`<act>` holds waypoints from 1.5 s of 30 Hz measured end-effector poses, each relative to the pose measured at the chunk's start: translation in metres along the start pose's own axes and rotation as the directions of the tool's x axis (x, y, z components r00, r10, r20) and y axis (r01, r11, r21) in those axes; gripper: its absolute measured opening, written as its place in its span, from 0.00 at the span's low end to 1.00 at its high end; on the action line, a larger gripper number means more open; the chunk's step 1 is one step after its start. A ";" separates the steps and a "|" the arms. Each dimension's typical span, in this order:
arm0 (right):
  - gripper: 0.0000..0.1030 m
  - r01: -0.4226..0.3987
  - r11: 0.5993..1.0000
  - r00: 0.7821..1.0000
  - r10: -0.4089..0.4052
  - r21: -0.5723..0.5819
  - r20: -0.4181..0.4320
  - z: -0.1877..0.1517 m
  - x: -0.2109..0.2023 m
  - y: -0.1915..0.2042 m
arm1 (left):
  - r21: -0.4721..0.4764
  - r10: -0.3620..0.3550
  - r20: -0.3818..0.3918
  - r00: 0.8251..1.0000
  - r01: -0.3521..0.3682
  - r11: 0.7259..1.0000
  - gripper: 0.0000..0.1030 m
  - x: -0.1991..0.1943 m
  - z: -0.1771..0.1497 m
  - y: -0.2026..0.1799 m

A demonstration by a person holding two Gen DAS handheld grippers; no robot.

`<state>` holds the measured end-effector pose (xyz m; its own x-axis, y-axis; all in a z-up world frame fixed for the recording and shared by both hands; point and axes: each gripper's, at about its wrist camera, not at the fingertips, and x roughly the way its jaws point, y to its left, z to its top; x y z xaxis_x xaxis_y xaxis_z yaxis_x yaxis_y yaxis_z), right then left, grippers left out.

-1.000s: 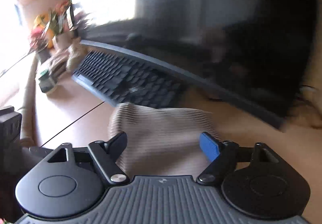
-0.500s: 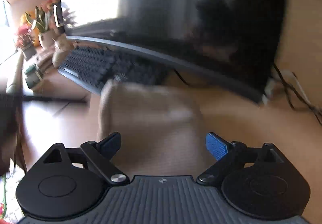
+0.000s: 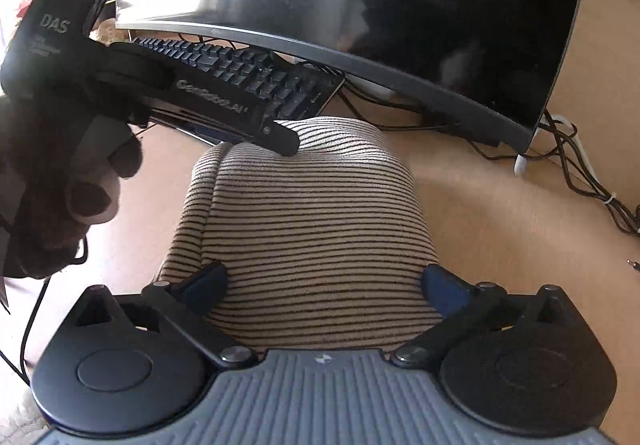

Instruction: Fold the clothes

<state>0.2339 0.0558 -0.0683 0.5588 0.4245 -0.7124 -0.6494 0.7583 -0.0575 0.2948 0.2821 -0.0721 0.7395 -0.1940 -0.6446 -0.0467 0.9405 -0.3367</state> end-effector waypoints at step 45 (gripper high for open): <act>1.00 -0.255 0.966 0.924 0.258 -0.047 0.282 -0.076 -0.150 -0.142 | -0.337 0.647 0.217 0.731 -0.566 0.752 1.00 -0.157 -0.162 -0.282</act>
<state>0.2034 -0.1536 -0.0069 0.4944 0.7270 -0.4765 -0.7938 0.6009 0.0934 0.0831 0.0018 0.0131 0.6562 0.5275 -0.5396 -0.6799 0.7235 -0.1194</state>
